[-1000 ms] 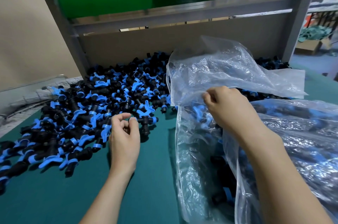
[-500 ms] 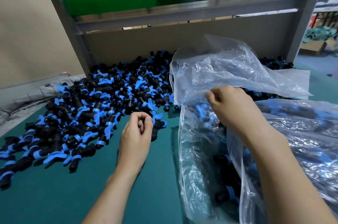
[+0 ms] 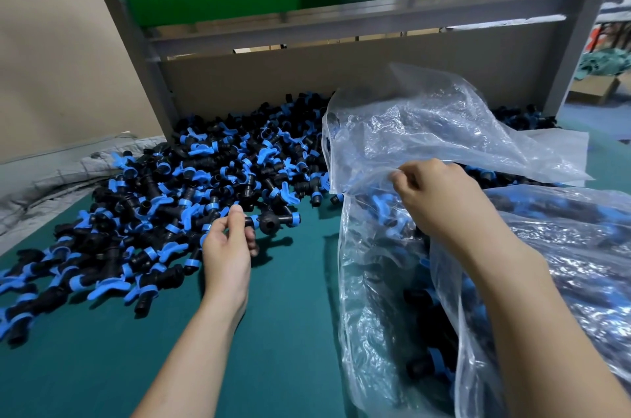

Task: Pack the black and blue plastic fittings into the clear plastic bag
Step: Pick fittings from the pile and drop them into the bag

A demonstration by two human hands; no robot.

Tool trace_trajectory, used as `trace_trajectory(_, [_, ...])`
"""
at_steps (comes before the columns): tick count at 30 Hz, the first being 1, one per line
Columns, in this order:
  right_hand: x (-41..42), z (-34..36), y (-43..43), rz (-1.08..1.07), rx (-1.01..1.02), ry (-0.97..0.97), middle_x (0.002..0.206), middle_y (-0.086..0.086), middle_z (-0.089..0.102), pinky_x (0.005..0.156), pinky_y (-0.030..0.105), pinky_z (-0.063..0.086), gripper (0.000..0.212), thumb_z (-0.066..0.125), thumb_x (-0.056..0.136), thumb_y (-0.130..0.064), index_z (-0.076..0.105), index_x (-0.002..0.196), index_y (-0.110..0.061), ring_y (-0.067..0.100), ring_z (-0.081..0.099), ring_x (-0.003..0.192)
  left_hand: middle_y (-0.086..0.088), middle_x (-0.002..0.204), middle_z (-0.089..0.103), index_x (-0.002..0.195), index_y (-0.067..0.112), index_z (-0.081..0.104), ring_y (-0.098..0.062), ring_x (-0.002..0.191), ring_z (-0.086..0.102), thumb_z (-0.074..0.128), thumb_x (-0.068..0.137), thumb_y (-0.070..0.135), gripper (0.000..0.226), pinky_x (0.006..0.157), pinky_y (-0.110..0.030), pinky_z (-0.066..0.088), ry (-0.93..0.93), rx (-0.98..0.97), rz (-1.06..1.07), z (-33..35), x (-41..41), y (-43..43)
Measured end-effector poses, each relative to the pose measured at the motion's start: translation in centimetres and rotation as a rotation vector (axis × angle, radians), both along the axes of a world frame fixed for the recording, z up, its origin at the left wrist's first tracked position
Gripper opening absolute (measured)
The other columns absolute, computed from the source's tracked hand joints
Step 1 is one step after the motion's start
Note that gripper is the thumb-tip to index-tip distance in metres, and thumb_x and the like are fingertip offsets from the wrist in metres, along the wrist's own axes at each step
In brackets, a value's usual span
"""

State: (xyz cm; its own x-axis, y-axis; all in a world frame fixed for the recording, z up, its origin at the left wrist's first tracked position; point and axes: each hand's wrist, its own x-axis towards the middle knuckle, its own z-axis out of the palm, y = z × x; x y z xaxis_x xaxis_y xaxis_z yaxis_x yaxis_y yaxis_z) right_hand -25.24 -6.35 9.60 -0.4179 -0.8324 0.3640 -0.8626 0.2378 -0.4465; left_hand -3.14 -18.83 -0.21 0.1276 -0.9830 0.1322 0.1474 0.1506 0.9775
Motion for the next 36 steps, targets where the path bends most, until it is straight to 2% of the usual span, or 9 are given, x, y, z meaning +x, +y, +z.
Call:
trace_trajectory(12, [0.0, 0.1, -0.1, 0.0, -0.006, 0.014, 0.063, 0.015, 0.053, 0.057, 0.038, 0.041, 0.039, 0.041, 0.101, -0.025, 0.046, 0.068, -0.006, 0.037, 0.054, 0.065, 0.015, 0.051, 0.051, 0.077, 0.018, 0.049, -0.001, 0.047, 0.045, 0.05, 0.1, 0.045, 0.035, 0.047, -0.017, 0.042, -0.061, -0.035, 0.01, -0.4, -0.1, -0.4])
trace_trajectory(16, [0.2, 0.1, 0.0, 0.002, -0.01, 0.003, 0.062, 0.015, 0.053, 0.057, 0.039, 0.043, 0.038, 0.042, 0.101, -0.025, 0.047, 0.069, -0.004, 0.039, 0.055, 0.065, 0.013, 0.054, 0.051, 0.077, 0.018, 0.05, -0.001, 0.048, 0.045, 0.049, 0.1, 0.045, 0.035, 0.051, -0.021, 0.042, -0.078, -0.046, 0.016, -0.1, -0.1, 0.0])
trace_trajectory(20, [0.4, 0.4, 0.1, 0.004, -0.023, -0.021, 0.063, 0.014, 0.052, 0.06, 0.04, 0.046, 0.037, 0.042, 0.101, -0.025, 0.048, 0.071, -0.004, 0.04, 0.056, 0.067, 0.007, 0.065, 0.053, 0.084, 0.017, 0.054, 0.0, 0.053, 0.047, 0.048, 0.102, 0.037, 0.027, 0.056, -0.025, 0.041, -0.041, -0.133, 0.05, 1.1, -1.1, 1.6])
trace_trajectory(25, [0.5, 1.0, 0.4, -0.004, -0.081, -0.054, 0.067, 0.012, 0.055, 0.064, 0.04, 0.047, 0.037, 0.041, 0.102, -0.028, 0.051, 0.074, -0.006, 0.036, 0.055, 0.07, 0.011, 0.061, 0.058, 0.086, 0.022, 0.06, -0.003, 0.059, 0.051, 0.052, 0.101, 0.029, 0.019, 0.051, -0.018, 0.042, -0.007, -0.34, -0.014, 4.0, -4.1, 5.9])
trace_trajectory(28, [0.7, 1.5, 0.6, -0.006, -0.124, -0.063, 0.064, 0.01, 0.051, 0.063, 0.04, 0.045, 0.038, 0.041, 0.102, -0.029, 0.047, 0.071, -0.008, 0.034, 0.051, 0.068, 0.009, 0.061, 0.058, 0.079, 0.031, 0.06, -0.005, 0.058, 0.049, 0.054, 0.095, 0.039, 0.019, 0.051, -0.02, 0.04, 0.024, -0.397, -0.037, 4.9, -5.4, 9.1])
trace_trajectory(31, [1.0, 1.8, 0.6, 0.004, -0.143, -0.068, 0.062, 0.009, 0.046, 0.062, 0.04, 0.045, 0.038, 0.041, 0.102, -0.03, 0.043, 0.068, -0.011, 0.032, 0.047, 0.065, 0.008, 0.063, 0.061, 0.081, 0.034, 0.06, -0.003, 0.059, 0.054, 0.054, 0.09, 0.048, 0.017, 0.056, -0.015, 0.044, 0.029, -0.434, -0.055, 4.9, -6.3, 11.7])
trace_trajectory(34, [0.9, 2.1, 0.7, -0.01, -0.17, -0.066, 0.062, 0.008, 0.046, 0.06, 0.038, 0.042, 0.038, 0.041, 0.1, -0.03, 0.04, 0.066, -0.012, 0.031, 0.047, 0.064, 0.005, 0.063, 0.063, 0.082, 0.028, 0.061, -0.004, 0.055, 0.052, 0.057, 0.091, 0.051, 0.025, 0.056, -0.022, 0.044, -0.003, -0.288, -0.162, 4.7, -7.9, 13.2])
trace_trajectory(36, [1.0, 2.4, 0.7, -0.008, -0.191, -0.062, 0.061, 0.007, 0.045, 0.059, 0.038, 0.04, 0.038, 0.041, 0.099, -0.03, 0.038, 0.064, -0.013, 0.032, 0.046, 0.064, 0.003, 0.062, 0.065, 0.085, 0.019, 0.062, -0.007, 0.052, 0.051, 0.057, 0.094, 0.041, 0.025, 0.055, -0.026, 0.044, 0.006, -0.139, -0.248, 4.8, -9.3, 13.5])
